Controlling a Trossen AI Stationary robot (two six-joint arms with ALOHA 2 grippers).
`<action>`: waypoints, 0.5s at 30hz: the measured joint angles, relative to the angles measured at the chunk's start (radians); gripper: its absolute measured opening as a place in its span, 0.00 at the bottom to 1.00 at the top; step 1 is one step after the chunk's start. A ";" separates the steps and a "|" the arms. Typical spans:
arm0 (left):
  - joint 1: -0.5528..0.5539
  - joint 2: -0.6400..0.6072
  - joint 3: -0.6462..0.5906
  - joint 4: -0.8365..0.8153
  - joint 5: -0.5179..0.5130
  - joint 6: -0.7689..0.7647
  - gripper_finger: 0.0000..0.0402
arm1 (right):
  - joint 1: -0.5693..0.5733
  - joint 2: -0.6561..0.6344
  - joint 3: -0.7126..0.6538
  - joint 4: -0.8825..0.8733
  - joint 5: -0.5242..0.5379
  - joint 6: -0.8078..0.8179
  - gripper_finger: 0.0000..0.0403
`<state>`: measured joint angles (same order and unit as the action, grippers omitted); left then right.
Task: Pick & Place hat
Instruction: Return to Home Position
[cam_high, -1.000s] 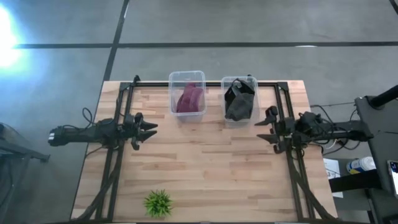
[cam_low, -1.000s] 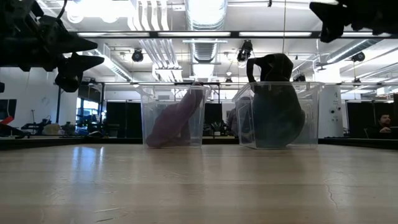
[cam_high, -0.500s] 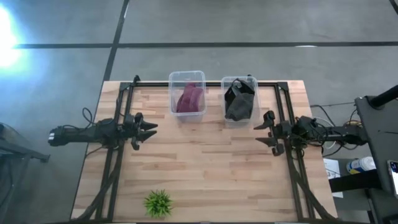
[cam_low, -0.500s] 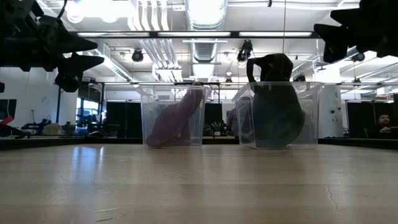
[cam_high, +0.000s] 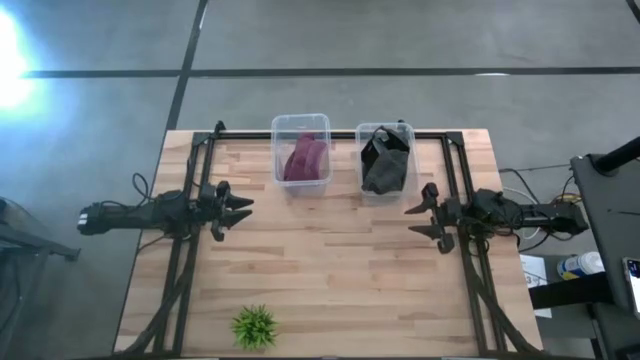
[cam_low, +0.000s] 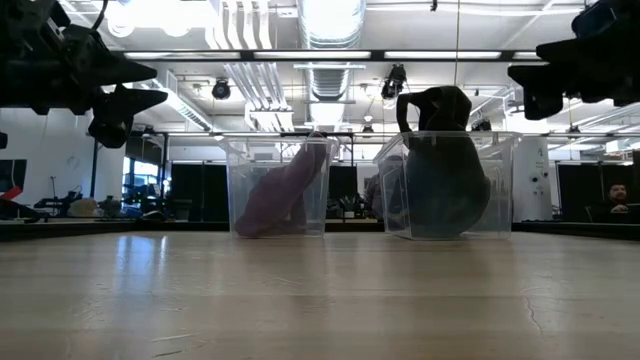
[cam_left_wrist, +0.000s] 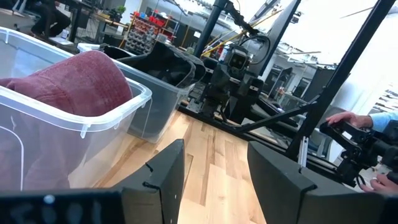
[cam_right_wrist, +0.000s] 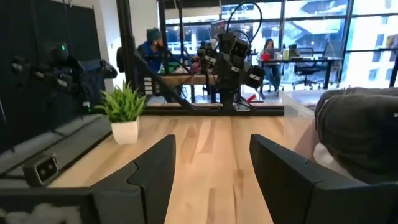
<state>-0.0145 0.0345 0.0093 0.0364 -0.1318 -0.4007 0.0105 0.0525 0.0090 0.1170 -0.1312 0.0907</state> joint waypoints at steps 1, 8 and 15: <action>0.000 0.000 0.000 0.000 0.000 0.000 0.42 | 0.000 -0.004 0.000 -0.008 0.000 -0.016 0.50; 0.000 0.000 0.000 0.000 0.000 0.000 0.42 | 0.000 -0.011 0.000 -0.071 0.002 -0.048 0.50; 0.000 0.000 0.000 0.000 0.000 0.000 0.42 | 0.000 -0.013 0.000 -0.086 0.001 0.003 0.50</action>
<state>-0.0145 0.0345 0.0090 0.0366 -0.1318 -0.4007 0.0105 0.0391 0.0090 0.0307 -0.1297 0.0940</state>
